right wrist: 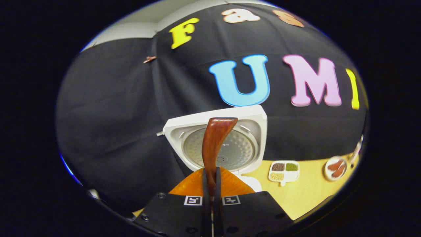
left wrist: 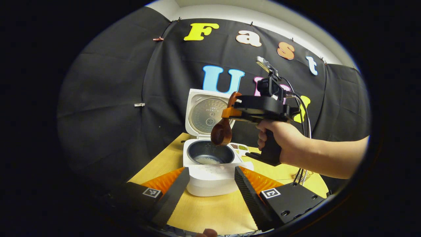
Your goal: Close the left gripper, press the button to open the rice cooker; take a wooden spoon from the chopstick holder with the right hand, scoop a spoonful of rice and pour it into the rice cooker, then put the wooden spoon back into the chopstick holder.
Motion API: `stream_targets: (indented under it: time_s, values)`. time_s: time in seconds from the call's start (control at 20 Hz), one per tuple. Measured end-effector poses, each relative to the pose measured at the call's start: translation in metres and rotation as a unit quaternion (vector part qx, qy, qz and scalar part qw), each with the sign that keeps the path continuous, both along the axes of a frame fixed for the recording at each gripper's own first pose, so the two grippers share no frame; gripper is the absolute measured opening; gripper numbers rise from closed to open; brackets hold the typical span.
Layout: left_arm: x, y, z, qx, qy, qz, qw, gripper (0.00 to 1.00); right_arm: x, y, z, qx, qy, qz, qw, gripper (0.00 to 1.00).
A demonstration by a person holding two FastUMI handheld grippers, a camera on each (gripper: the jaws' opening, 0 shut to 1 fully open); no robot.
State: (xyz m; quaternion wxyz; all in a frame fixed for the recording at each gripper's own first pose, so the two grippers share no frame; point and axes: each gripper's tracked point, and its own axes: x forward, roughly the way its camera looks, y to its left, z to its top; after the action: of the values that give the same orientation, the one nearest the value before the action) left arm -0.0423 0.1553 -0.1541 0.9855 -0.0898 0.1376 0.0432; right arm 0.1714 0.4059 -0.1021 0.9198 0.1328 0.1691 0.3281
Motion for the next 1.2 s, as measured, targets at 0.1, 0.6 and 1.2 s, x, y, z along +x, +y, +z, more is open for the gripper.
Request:
stream_targets:
  time_s: [0.1,0.6,1.2]
  values:
    - [-0.001,-0.005,0.001,0.002,-0.001,-0.003,1.000,0.95,0.001,-0.016,0.004,0.053,0.036,-0.024,0.998,0.07]
    - [0.006,-0.027,0.014,0.035,-0.005,-0.021,0.999,0.95,-0.002,-0.135,0.036,0.250,0.111,-0.091,0.958,0.07]
    - [0.025,-0.070,0.020,0.036,-0.006,-0.037,0.999,0.95,-0.005,-0.397,0.034,0.265,0.048,-0.223,0.937,0.07]
